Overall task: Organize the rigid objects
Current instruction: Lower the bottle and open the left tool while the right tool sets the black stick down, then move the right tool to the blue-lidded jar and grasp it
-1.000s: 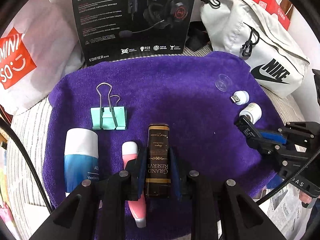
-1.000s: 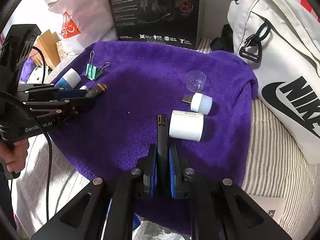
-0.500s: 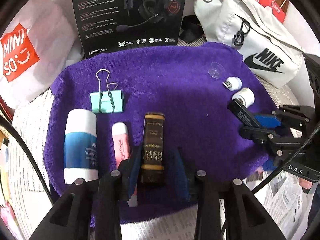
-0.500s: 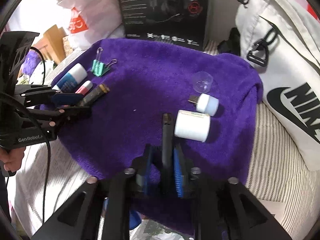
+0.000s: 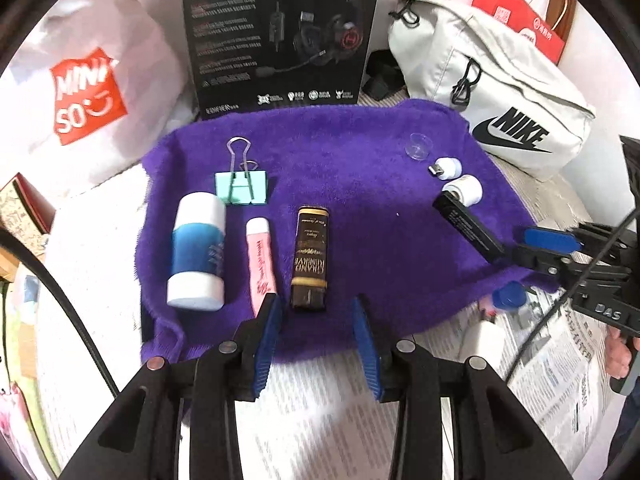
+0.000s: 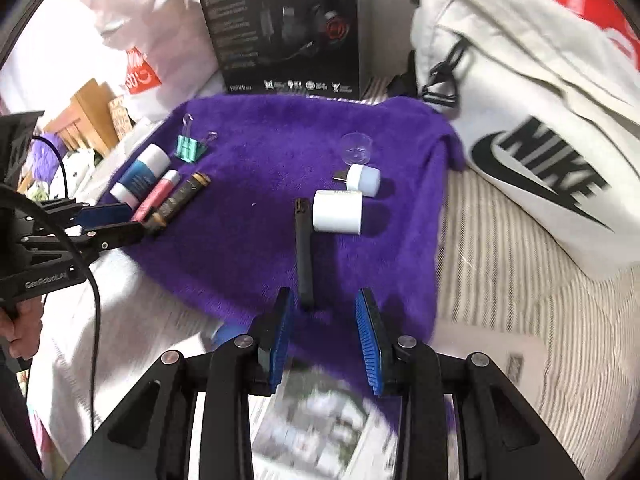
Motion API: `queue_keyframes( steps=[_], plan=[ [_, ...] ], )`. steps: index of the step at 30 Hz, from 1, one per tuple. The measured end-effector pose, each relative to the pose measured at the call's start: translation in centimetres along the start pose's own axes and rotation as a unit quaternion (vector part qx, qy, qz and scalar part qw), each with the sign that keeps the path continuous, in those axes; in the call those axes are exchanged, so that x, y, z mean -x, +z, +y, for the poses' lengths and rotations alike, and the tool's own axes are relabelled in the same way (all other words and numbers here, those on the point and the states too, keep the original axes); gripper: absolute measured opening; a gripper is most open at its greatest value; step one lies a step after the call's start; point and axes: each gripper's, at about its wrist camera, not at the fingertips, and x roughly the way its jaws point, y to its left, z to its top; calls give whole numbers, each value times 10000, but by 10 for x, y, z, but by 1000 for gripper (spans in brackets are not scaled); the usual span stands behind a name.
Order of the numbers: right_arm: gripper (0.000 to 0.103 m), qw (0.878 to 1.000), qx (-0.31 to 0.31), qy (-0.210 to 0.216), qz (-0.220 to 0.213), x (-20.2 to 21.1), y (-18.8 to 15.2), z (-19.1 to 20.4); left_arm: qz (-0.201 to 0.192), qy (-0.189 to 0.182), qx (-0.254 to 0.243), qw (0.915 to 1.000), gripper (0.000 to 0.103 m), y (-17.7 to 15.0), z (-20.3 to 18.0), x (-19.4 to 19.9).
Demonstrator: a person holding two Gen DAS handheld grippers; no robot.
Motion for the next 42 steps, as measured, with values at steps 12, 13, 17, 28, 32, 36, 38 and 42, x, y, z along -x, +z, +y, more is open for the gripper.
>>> queue_keyframes(
  steps=[12,13,17,28,32,36,38,42],
  plan=[
    [29,9988,299,375,90,3,-44,26,-140,55,241,9996,36,-56,-7,40],
    [25,9987,319,382,94,0,-46,26,-112,-64,268,9996,36,-63,-9,42],
    [25,9988,324,379,13,-11,-41,27,-31,-122,366,9992,36,-79,-11,44],
    [19,9961,660,558,151,-18,-40,48,172,-284,634,9974,36,-97,-4,38],
    [19,9963,714,443,178,-23,-39,52,223,-331,647,9971,36,-97,-2,34],
    [22,9966,666,438,213,-30,-33,54,248,-381,612,9971,36,-97,-4,32],
    [22,9965,712,402,156,-32,-32,56,262,-409,592,9971,36,-96,-5,30],
    [21,9970,636,444,56,-33,-31,55,294,-413,543,9972,36,-94,-7,27]
  ],
)
